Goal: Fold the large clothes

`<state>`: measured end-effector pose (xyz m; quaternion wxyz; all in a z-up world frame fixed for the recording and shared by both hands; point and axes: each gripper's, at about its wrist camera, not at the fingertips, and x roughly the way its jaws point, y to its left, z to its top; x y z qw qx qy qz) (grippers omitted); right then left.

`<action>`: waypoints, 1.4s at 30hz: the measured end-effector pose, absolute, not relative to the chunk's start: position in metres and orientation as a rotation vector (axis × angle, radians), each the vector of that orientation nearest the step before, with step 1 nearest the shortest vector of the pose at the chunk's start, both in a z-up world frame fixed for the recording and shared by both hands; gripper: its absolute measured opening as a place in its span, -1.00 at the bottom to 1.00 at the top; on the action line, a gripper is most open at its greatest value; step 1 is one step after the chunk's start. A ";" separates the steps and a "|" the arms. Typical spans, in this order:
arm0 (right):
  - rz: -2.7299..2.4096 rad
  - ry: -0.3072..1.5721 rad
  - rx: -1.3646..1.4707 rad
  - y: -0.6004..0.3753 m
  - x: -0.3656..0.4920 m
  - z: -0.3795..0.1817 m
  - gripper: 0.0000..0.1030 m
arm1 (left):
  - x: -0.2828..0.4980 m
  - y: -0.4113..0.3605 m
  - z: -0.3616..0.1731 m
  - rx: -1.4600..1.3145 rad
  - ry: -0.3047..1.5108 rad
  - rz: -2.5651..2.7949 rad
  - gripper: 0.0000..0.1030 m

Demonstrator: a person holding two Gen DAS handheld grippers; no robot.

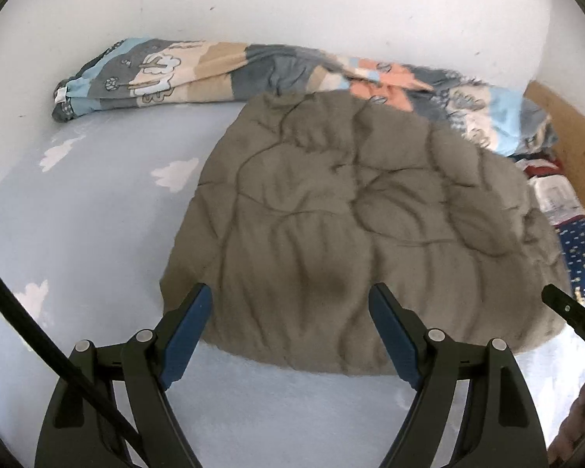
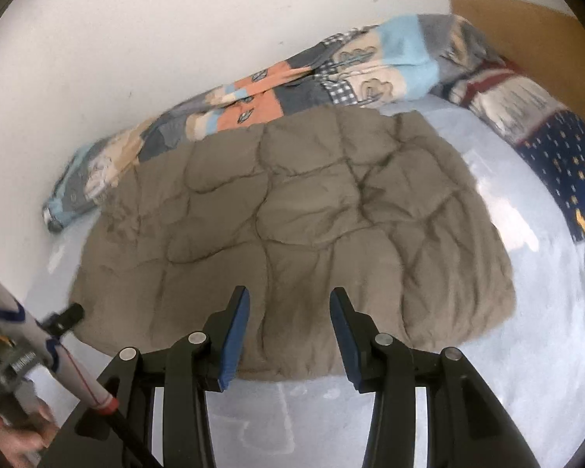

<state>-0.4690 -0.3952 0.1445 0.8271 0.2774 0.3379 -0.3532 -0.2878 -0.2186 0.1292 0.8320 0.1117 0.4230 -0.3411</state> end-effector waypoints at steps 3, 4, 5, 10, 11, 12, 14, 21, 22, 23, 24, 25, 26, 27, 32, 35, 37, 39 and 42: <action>-0.738 0.743 0.590 -0.405 -0.452 0.130 -0.10 | -0.272 -0.230 0.116 0.294 0.918 -0.690 0.59; -0.741 0.754 0.584 -0.407 -0.447 0.125 -0.10 | -0.267 -0.234 0.108 0.310 0.943 -0.685 0.59; -0.745 0.792 0.575 -0.410 -0.439 0.117 -0.10 | -0.264 -0.237 0.101 0.316 0.972 -0.680 0.59; -0.714 0.862 0.645 -0.425 -0.429 0.086 -0.10 | -0.258 -0.248 0.088 0.356 1.008 -0.654 0.73; -0.709 0.867 0.654 -0.428 -0.428 0.085 -0.10 | -0.256 -0.248 0.086 0.353 1.013 -0.652 0.77; -0.706 0.871 0.658 -0.430 -0.427 0.084 -0.10 | -0.255 -0.249 0.085 0.347 1.017 -0.651 0.78; -0.694 0.875 0.680 -0.435 -0.427 0.082 -0.10 | -0.255 -0.248 0.087 0.335 1.008 -0.642 0.78; -0.695 0.747 0.749 -0.441 -0.451 0.121 -0.10 | -0.278 -0.250 0.123 0.315 0.829 -0.689 0.78; -0.720 0.727 0.747 -0.444 -0.459 0.127 -0.10 | -0.280 -0.251 0.124 0.321 0.811 -0.697 0.78; -0.769 0.716 0.733 -0.450 -0.468 0.132 -0.10 | -0.281 -0.253 0.124 0.325 0.808 -0.701 0.78; -0.814 0.715 0.721 -0.454 -0.475 0.133 -0.10 | -0.281 -0.255 0.122 0.328 0.814 -0.707 0.78; -0.866 0.721 0.714 -0.459 -0.484 0.132 -0.09 | -0.280 -0.257 0.119 0.334 0.829 -0.710 0.78; -0.909 0.734 0.727 -0.466 -0.492 0.127 -0.10 | -0.277 -0.260 0.113 0.340 0.852 -0.705 0.78; -0.931 0.744 0.754 -0.472 -0.498 0.122 -0.09 | -0.274 -0.262 0.108 0.342 0.876 -0.699 0.78; -0.953 0.799 0.899 -0.487 -0.508 0.090 -0.09 | -0.272 -0.267 0.098 0.368 0.910 -0.695 0.78; -0.970 0.820 0.878 -0.485 -0.503 0.090 -0.08 | -0.270 -0.265 0.099 0.359 0.910 -0.699 0.78; -0.983 0.822 0.863 -0.482 -0.503 0.095 -0.09 | -0.270 -0.263 0.103 0.341 0.903 -0.693 0.78; -1.011 0.776 0.827 -0.480 -0.504 0.109 -0.10 | -0.269 -0.259 0.108 0.319 0.891 -0.686 0.78; -1.053 0.716 0.736 -0.476 -0.509 0.133 -0.09 | -0.262 -0.251 0.114 0.288 0.875 -0.655 0.78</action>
